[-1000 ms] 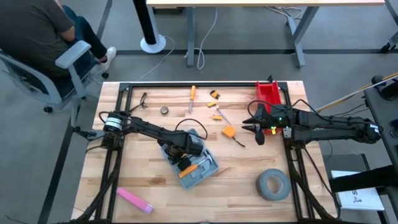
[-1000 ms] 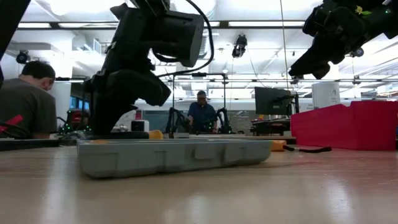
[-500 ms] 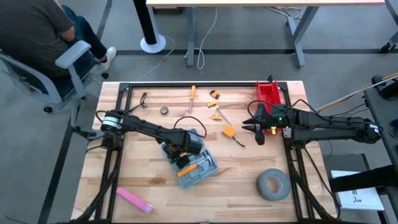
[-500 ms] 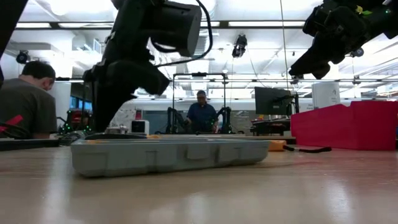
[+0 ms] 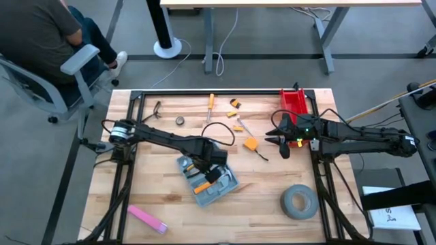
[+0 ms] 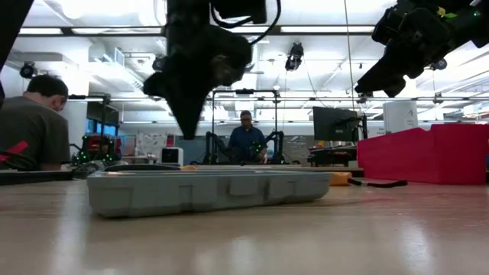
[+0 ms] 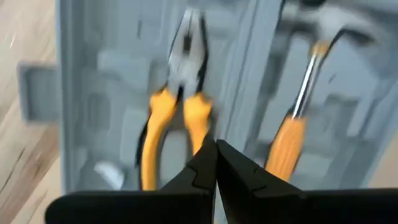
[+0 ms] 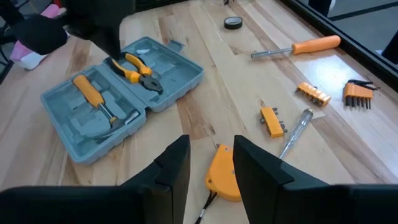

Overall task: Prefit tool cases
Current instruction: Put the yellow pliers into the gray pre-fit tool case

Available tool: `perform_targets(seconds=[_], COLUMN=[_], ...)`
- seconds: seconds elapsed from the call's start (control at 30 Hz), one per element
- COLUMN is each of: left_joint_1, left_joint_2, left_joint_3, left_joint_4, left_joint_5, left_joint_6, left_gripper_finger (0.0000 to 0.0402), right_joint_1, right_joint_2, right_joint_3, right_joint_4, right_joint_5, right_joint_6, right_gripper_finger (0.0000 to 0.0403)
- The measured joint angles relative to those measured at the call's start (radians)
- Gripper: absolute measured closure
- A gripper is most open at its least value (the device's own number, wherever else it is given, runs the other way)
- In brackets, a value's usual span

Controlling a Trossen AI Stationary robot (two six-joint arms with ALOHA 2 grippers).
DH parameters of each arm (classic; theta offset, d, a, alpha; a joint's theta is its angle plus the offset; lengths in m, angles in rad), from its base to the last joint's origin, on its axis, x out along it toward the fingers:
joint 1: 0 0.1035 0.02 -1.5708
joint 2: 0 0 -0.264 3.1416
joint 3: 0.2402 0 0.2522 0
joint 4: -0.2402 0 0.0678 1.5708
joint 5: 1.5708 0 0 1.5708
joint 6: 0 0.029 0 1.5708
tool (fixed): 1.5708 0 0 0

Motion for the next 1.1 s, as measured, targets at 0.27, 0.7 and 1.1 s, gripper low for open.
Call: perform_targets(seconds=[0.27,0.7,1.1], left_joint_1=[0.035,0.057,0.062], left_joint_2=[0.000,0.029,-0.058], left_joint_3=[-0.036,-0.188,-0.130], left_joint_4=[0.046,0.234,0.101], left_joint_5=[0.000,0.100,0.073], left_joint_6=[0.002,0.037,0.029], left_gripper_finger=[0.0395,0.0398,0.0400], right_joint_1=[0.000,0.000,0.000], right_joint_2=[-0.001,-0.005,-0.007], right_joint_3=[0.000,0.000,0.000], right_joint_4=[0.000,0.000,0.000], right_joint_5=[0.000,0.000,0.000], right_joint_6=[0.000,0.000,0.000], right_gripper_finger=[0.0314,0.0314,0.0306])
